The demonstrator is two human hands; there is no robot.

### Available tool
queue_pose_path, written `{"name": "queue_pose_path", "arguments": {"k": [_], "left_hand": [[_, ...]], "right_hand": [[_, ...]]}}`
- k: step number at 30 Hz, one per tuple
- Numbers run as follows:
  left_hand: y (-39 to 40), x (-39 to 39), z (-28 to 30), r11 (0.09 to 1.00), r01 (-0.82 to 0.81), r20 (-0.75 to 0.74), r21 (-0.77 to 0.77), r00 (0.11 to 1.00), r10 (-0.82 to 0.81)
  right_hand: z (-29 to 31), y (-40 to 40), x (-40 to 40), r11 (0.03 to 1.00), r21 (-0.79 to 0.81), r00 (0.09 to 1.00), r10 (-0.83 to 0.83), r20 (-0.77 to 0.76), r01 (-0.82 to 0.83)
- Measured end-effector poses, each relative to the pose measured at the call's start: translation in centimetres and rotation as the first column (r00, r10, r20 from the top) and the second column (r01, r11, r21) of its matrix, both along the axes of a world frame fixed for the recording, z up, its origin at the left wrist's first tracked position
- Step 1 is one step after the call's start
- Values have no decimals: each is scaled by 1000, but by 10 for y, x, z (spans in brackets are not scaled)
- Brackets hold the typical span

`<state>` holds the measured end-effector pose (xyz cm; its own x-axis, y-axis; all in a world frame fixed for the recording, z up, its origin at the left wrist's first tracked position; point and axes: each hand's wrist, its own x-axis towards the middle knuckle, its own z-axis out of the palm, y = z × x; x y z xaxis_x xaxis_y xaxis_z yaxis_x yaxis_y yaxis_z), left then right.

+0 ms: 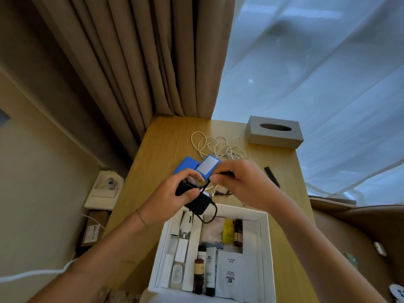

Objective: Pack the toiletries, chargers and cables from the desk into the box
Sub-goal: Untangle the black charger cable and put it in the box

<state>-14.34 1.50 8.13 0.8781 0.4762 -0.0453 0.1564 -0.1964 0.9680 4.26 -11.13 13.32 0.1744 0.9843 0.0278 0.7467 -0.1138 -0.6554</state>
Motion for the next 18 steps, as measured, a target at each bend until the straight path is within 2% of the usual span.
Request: {"name": "queue_pose_path", "arguments": {"k": [2, 5, 8, 12, 13, 16, 18], "left_hand": [[-5, -1, 8, 991, 76, 53, -114, 996, -70], [-6, 1, 20, 930, 55, 159, -363, 987, 3], [-1, 5, 27, 713, 25, 274, -700, 932, 237], [13, 11, 33, 360, 23, 220, -933, 827, 517], [16, 12, 36, 311, 28, 201, -950, 816, 541], [25, 13, 47, 324, 29, 218, -946, 796, 565], [28, 14, 55, 355, 31, 241, -934, 788, 566]], "right_hand": [[-11, 7, 10, 1000, 1, 994, -1, -107, 1], [-32, 10, 11, 999, -29, 956, -36, -292, 29], [-54, 7, -8, 992, -47, 832, -125, -540, 119], [-78, 5, -32, 984, -64, 604, -152, -782, 165], [-84, 3, -35, 986, -82, 566, -152, -810, 147], [-102, -7, -32, 982, -159, 464, -189, -865, 105], [-113, -11, -18, 928, -304, 404, -369, -837, 217]]}}
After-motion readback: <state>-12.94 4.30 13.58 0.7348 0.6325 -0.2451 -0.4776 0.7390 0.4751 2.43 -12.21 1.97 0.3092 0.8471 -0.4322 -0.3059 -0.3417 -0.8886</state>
